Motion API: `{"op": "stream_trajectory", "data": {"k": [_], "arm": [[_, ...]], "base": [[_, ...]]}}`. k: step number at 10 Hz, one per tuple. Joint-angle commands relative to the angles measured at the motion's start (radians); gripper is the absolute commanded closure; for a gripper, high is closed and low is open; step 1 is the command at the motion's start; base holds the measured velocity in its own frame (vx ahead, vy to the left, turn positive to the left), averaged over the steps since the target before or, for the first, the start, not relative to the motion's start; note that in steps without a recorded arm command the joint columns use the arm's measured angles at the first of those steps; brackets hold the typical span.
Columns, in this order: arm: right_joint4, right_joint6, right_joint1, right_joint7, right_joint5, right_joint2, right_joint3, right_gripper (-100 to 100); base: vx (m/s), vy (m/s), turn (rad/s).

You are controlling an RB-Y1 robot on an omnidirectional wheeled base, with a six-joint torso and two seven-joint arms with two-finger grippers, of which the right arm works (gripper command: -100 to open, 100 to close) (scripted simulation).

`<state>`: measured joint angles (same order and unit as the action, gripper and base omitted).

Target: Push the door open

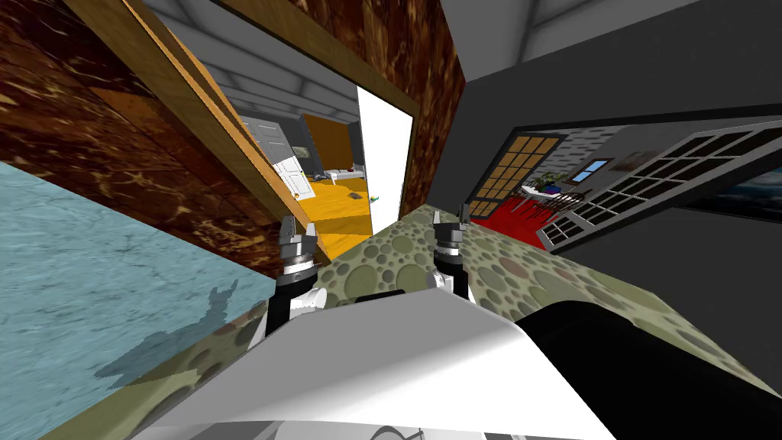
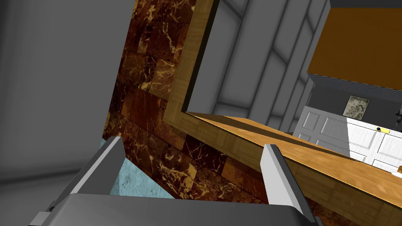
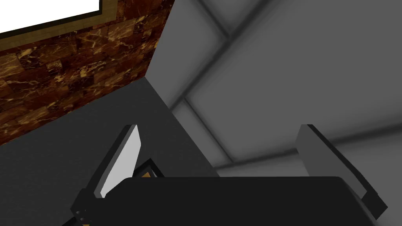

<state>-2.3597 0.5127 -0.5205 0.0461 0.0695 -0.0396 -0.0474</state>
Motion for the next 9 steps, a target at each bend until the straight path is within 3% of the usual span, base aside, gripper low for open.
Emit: {"op": "stream_trajectory", "data": {"k": [1,6,9], "arm": [[0.034,0.005,0.013,-0.001,-0.002,0.017,-0.002,-100],[0.135,0.021,0.050,-0.004,-0.009,0.054,-0.008,-100],[0.172,0.027,0.064,-0.005,-0.011,0.066,-0.010,-100]], "base": [[0.215,-0.056,0.064],[0.100,-0.020,0.053],[0.102,-0.013,0.035]]}}
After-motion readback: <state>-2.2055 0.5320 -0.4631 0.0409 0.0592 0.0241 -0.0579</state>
